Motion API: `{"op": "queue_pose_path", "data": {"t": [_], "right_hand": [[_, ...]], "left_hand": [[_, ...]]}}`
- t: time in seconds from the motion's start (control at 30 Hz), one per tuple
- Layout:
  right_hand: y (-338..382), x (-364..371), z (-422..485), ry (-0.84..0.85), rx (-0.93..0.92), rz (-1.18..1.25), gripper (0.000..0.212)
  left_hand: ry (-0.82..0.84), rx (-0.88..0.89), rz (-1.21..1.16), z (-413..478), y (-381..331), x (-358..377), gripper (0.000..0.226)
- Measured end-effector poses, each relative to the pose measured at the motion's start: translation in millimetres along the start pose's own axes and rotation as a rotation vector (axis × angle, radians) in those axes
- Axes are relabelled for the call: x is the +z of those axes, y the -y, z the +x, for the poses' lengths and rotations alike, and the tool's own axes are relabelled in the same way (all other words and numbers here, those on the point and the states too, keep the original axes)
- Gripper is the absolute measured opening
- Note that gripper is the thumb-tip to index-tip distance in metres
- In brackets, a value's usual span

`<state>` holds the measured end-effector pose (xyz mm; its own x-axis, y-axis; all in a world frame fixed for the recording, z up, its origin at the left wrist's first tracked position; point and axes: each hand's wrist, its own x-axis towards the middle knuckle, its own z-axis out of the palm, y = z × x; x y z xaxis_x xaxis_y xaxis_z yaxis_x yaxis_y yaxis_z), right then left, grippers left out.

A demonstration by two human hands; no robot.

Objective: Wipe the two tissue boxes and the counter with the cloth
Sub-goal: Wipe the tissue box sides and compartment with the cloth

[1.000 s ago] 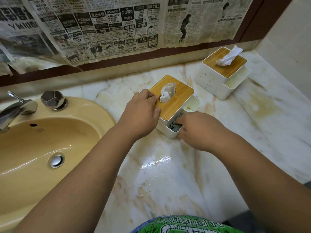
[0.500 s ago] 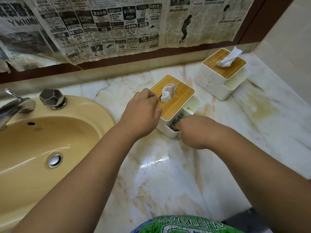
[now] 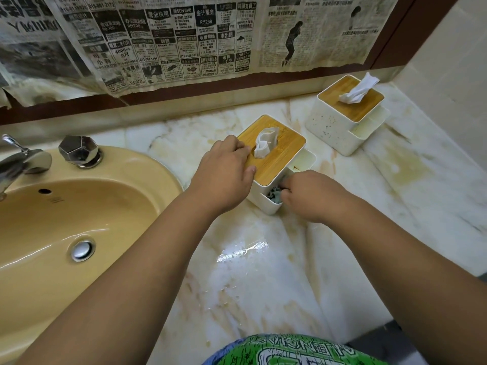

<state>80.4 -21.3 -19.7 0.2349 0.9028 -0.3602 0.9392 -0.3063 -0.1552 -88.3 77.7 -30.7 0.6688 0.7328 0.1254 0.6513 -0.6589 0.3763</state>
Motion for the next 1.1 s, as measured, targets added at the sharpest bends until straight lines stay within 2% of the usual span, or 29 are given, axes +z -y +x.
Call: {"op": "queue_pose_path", "data": {"t": [0.23, 0.4, 0.6, 0.97, 1.03, 1.1], "right_hand": [[2, -3, 6, 0.030, 0.011, 0.006, 0.018], [4, -11, -7, -0.201, -0.010, -0.018, 0.025], [14, 4, -15, -0.057, -0.039, -0.137, 0.034], [15, 9, -9, 0.094, -0.069, -0.054, 0.029], [9, 5, -5, 0.052, -0.039, 0.026, 0.025], [7, 2, -2, -0.072, 0.023, 0.106, 0.020]], "left_hand": [[-0.008, 0.008, -0.016, 0, 2, 0, 0.038], [-0.023, 0.014, -0.023, 0, 3, 3, 0.038], [-0.026, 0.021, -0.032, -1, 5, 4, 0.035], [-0.028, 0.020, -0.033, 0, 4, 4, 0.036], [-0.024, 0.021, -0.030, 0, 4, 3, 0.036], [-0.022, 0.022, -0.029, 0, 4, 3, 0.036]]}}
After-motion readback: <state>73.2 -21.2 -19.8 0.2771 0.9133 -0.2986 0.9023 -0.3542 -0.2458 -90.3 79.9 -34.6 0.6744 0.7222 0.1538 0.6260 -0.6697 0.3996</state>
